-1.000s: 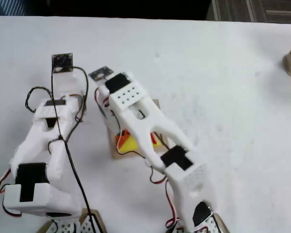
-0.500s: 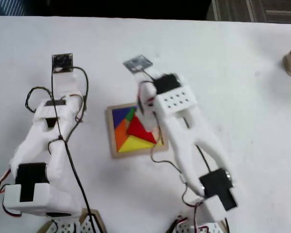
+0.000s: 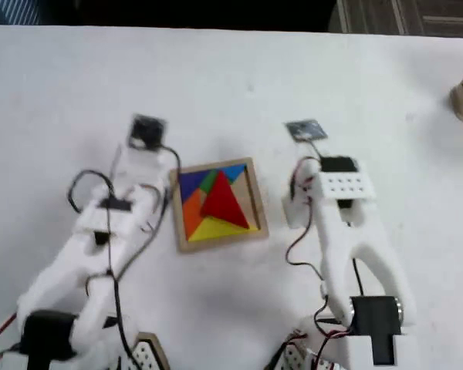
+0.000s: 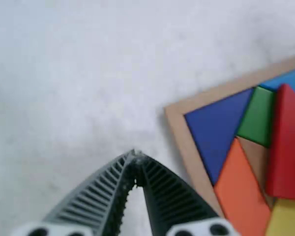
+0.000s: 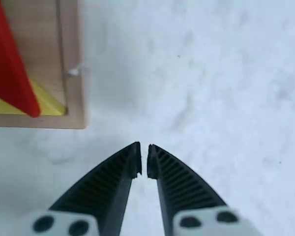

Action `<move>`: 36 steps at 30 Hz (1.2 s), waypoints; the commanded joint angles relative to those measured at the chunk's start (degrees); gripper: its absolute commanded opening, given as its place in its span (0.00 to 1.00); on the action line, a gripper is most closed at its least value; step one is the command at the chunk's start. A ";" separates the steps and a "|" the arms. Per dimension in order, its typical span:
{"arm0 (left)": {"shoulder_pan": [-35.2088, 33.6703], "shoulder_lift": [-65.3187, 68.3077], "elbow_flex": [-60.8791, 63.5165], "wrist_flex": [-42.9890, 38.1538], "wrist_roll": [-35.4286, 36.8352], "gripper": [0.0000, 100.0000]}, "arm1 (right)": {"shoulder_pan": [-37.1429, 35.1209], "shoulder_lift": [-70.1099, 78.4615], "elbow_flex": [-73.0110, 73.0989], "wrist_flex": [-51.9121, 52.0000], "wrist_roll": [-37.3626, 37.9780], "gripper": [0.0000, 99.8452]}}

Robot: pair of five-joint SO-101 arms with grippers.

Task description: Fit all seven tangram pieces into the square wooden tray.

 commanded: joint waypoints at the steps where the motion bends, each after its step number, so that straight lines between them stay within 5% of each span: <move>1: 8.40 -7.34 4.57 -2.37 0.00 0.02 | 4.62 -2.51 1.67 -3.38 0.79 0.02; 8: 18.77 -6.29 3.34 2.29 7.03 0.02 | 8.92 -2.07 2.02 -4.00 5.27 0.02; 23: 19.30 13.93 -16.44 14.59 10.11 0.02 | 9.01 -1.98 2.02 -4.09 5.89 0.02; 36: 19.30 14.37 -16.79 9.58 10.29 0.02 | 9.01 -1.98 3.60 -6.46 5.89 0.02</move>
